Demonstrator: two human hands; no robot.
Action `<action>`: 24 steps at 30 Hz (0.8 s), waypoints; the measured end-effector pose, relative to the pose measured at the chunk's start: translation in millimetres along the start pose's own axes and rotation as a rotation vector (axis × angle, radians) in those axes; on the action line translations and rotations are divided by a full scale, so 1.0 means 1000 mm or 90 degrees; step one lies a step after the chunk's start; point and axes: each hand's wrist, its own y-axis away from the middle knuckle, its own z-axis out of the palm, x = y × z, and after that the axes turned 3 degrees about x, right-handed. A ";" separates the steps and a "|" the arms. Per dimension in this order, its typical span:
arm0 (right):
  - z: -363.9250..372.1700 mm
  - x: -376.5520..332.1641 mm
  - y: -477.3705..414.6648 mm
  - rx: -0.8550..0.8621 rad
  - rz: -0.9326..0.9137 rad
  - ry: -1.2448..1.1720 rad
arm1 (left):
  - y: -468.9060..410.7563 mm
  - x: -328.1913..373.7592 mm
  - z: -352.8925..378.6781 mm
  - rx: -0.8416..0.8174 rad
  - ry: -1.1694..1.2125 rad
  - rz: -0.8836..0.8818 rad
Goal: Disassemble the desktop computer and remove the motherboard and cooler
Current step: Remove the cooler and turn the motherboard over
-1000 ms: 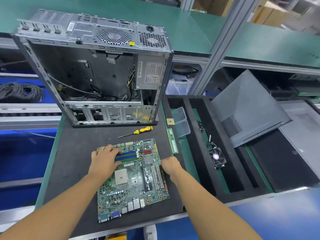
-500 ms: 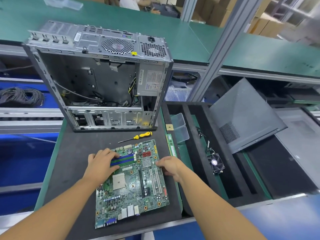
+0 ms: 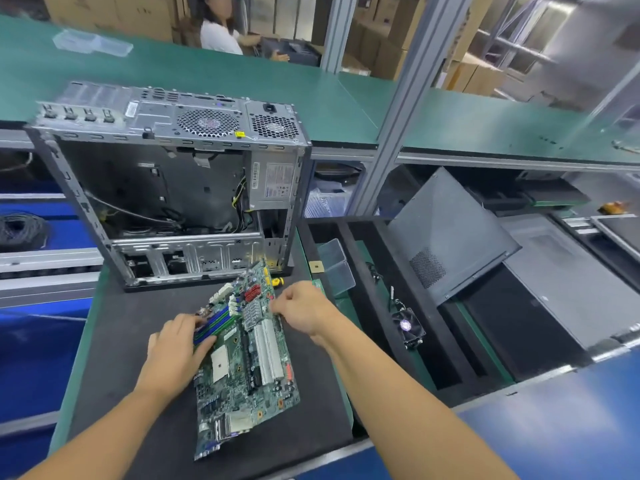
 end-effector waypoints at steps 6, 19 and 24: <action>-0.050 -0.018 0.021 0.121 -0.064 0.082 | -0.011 0.043 0.011 0.002 0.053 0.026; -0.239 0.009 -0.006 0.317 -0.079 0.251 | -0.064 0.188 0.064 -0.021 0.146 0.157; -0.305 0.045 -0.039 0.354 -0.049 0.276 | -0.100 0.251 0.112 -0.050 0.135 0.181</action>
